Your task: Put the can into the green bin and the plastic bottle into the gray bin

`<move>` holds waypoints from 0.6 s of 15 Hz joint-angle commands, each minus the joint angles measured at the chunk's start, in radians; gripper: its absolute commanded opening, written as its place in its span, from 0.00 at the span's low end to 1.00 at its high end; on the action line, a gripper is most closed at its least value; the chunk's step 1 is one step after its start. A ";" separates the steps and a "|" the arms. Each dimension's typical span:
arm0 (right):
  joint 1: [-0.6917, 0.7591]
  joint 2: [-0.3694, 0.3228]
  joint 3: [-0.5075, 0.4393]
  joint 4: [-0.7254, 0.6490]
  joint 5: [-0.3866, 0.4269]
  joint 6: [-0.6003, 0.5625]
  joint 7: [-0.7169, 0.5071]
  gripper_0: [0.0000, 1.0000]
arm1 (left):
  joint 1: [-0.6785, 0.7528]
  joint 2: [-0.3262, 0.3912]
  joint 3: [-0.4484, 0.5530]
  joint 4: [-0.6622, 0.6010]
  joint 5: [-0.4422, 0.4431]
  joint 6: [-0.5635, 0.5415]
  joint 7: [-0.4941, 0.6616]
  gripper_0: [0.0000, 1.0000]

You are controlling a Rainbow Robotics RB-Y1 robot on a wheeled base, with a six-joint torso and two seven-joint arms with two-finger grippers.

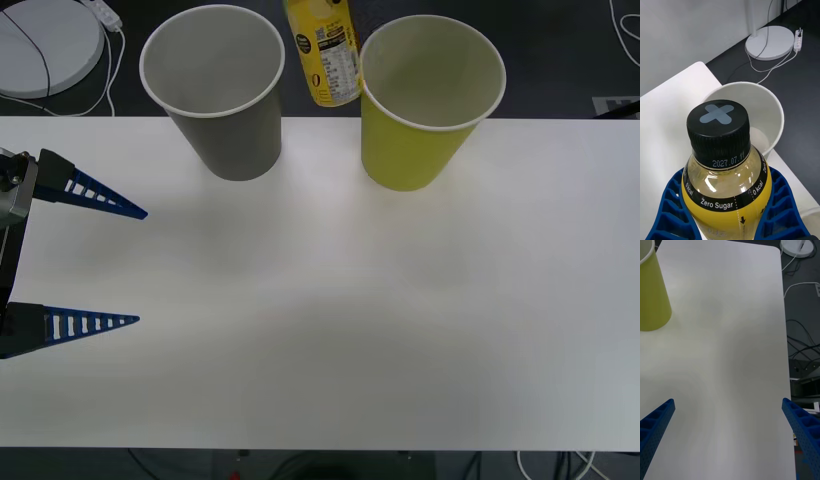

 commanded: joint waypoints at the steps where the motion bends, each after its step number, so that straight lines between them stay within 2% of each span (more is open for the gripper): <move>1: -0.047 0.067 0.032 0.082 -0.004 0.000 -0.001 0.00 | 0.000 0.000 0.000 0.000 0.000 0.000 0.000 1.00; 9: -0.176 0.303 0.126 0.393 -0.031 -0.004 0.000 0.00 | 0.000 0.000 0.000 0.000 0.000 0.000 0.000 1.00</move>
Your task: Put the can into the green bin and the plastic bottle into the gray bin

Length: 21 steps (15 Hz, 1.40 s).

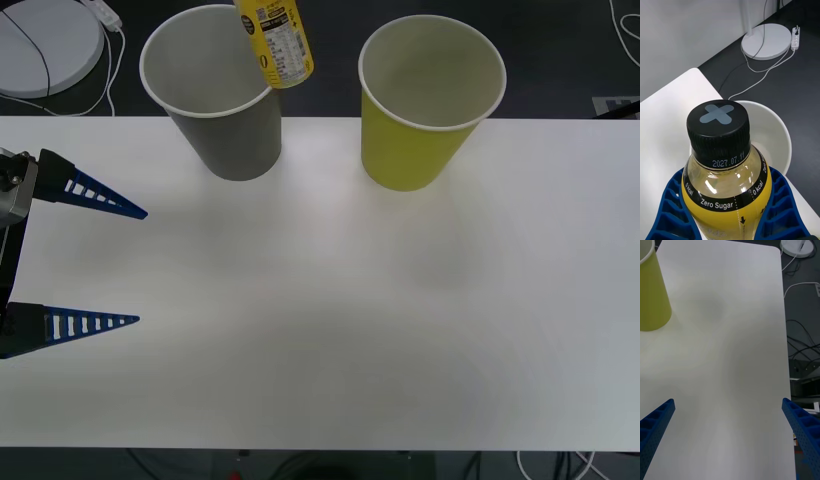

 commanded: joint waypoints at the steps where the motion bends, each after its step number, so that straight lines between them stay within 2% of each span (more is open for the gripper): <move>1: -0.035 0.080 0.024 0.113 -0.003 -0.001 0.000 0.00 | 0.000 0.000 0.000 0.000 0.000 0.000 0.000 1.00; 6: -0.107 0.229 0.089 0.314 -0.015 -0.002 -0.001 0.00 | 0.000 0.000 0.000 0.000 0.000 0.000 0.000 1.00; 9: -0.150 0.294 0.156 0.390 -0.041 -0.004 -0.027 0.00 | 0.000 0.000 0.000 0.000 0.000 0.000 0.000 1.00; 11: -0.174 0.317 0.185 0.400 -0.031 -0.004 -0.076 0.00 | 0.000 0.000 0.000 0.000 0.000 0.000 0.000 1.00; 21: -0.223 0.453 0.211 0.561 -0.041 -0.032 -0.078 0.00 | 0.000 0.000 0.000 0.000 0.000 0.000 0.000 1.00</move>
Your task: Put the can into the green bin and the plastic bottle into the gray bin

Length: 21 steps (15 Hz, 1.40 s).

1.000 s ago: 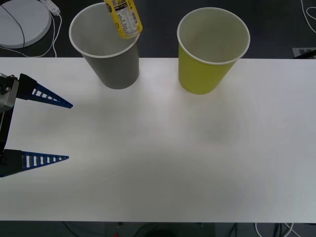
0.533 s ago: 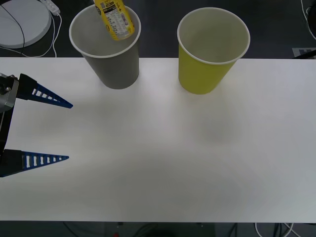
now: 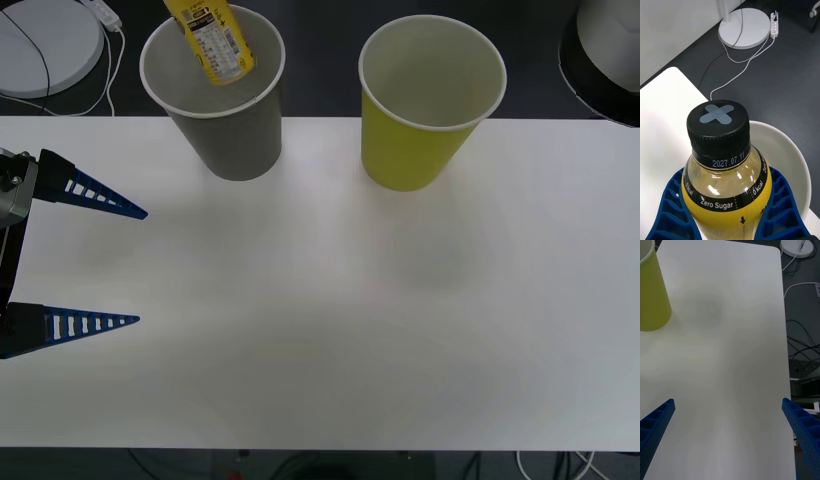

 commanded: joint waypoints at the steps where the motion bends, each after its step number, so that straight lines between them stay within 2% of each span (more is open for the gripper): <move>1: -0.008 0.023 0.004 0.025 -0.001 0.000 0.000 0.00 | 0.000 0.000 0.000 0.000 0.000 0.000 0.000 1.00; 3: -0.012 0.027 0.008 0.028 -0.001 0.000 0.000 0.00 | 0.000 0.000 0.000 0.000 0.000 0.000 0.000 1.00; 4: -0.014 0.029 0.008 0.027 -0.001 0.000 0.000 0.03 | 0.000 0.000 0.000 0.000 0.000 0.000 0.000 1.00; 5: -0.014 0.027 0.008 0.028 -0.001 0.000 0.001 0.49 | 0.000 0.000 0.000 0.000 0.000 0.000 0.000 1.00; 6: -0.014 0.027 0.008 0.027 -0.001 0.000 0.001 1.00 | 0.000 0.000 0.000 0.000 0.000 0.000 0.000 1.00; 17: -0.011 0.018 0.008 0.022 -0.021 0.001 0.040 1.00 | 0.000 0.000 0.000 0.000 0.000 0.000 0.000 1.00; 21: 0.012 -0.068 0.001 -0.102 -0.035 0.000 0.051 1.00 | 0.000 0.000 0.000 0.000 0.000 0.000 0.000 1.00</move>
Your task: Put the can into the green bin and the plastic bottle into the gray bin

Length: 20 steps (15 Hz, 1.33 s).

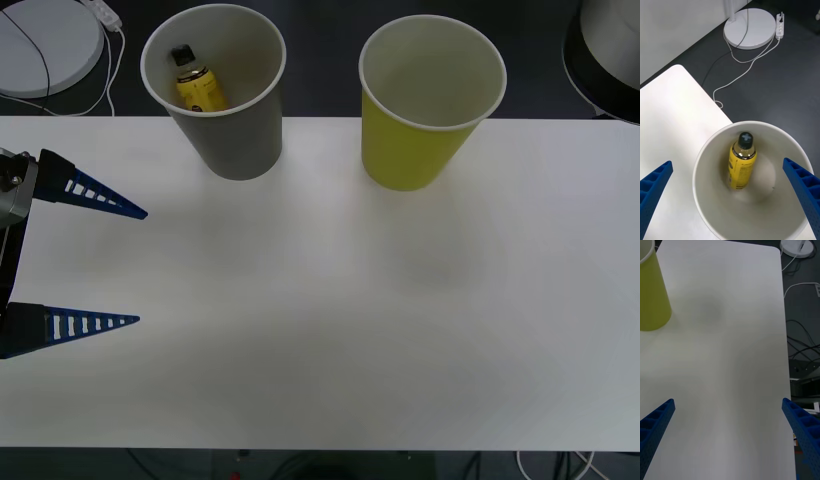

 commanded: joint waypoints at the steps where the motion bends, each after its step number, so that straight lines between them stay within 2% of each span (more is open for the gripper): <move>1: 0.020 -0.068 -0.013 -0.099 -0.009 0.006 0.018 1.00 | 0.000 0.000 0.000 0.000 0.000 0.000 0.000 1.00; 8: 0.116 -0.301 -0.066 -0.444 -0.027 0.064 0.084 1.00 | 0.000 0.000 0.000 0.000 0.000 0.000 0.000 1.00; 14: 0.248 -0.485 -0.138 -0.698 -0.050 0.166 0.204 1.00 | 0.000 0.000 0.000 0.000 0.000 0.000 0.000 1.00; 20: 0.431 -0.661 -0.267 -0.961 -0.023 0.222 0.262 1.00 | 0.000 0.000 0.000 0.000 0.000 0.000 0.000 1.00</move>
